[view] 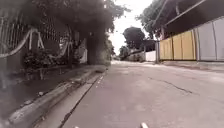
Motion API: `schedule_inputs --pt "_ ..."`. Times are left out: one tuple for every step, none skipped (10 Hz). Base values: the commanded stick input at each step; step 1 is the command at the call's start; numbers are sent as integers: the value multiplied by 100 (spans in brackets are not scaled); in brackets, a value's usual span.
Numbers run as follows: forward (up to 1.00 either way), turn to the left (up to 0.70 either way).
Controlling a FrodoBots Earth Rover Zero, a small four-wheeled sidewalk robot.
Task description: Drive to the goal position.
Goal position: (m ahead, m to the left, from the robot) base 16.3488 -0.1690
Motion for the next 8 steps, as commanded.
schedule_inputs --pt "4 0" --pt "4 0" --pt "4 0" --pt "1 0" --pt "2 0" --pt "4 0" --pt "-1 0" --pt "-13 0"
